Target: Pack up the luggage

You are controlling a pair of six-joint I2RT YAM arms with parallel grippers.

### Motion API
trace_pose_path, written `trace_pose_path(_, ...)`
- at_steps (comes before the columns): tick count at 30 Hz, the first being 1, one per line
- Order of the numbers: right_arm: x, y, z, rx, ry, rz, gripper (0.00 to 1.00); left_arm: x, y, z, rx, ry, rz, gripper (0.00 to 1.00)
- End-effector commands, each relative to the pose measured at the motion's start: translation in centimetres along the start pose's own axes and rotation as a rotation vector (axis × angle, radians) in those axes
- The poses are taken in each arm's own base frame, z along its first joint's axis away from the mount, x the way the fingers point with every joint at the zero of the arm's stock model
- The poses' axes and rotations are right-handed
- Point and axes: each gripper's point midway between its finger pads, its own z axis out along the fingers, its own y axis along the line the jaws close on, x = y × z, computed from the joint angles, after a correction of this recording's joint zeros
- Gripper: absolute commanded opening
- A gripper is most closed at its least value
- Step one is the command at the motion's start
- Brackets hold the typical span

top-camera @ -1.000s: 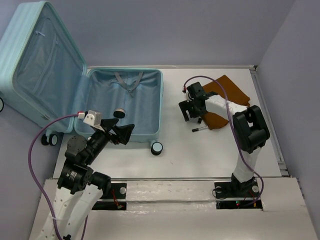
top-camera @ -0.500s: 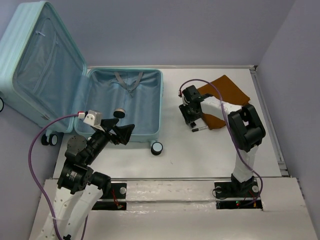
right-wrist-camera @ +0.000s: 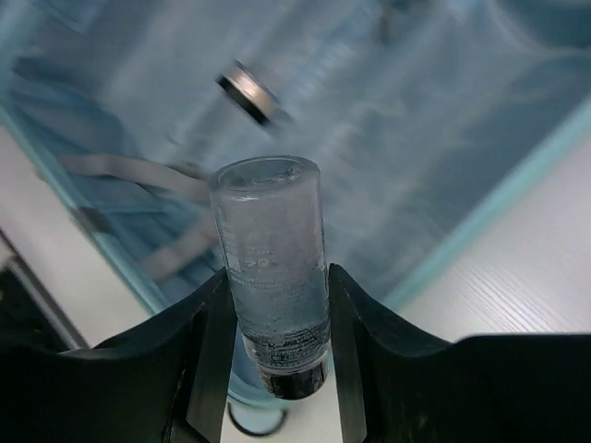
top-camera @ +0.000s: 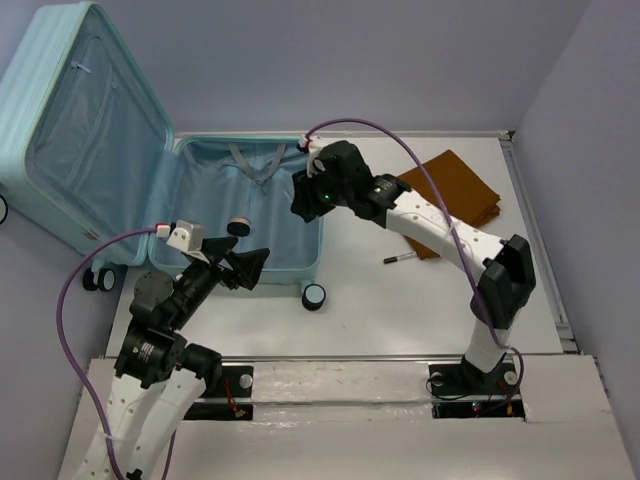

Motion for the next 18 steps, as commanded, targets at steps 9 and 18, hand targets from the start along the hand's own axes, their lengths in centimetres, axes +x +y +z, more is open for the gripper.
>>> trace_pose_path(9,2.3,-7.1,-2.8,0.277,-0.076,0.261,0.87,-0.9,-0.8,-0.1,0.043,-0.041,0.010,0.99)
trace_pose_path(18,16.6,-19.6,-10.9,0.706,-0.016,0.569,0.69,-1.2,-1.5,-0.6,0.072,-0.059,0.017,0.99)
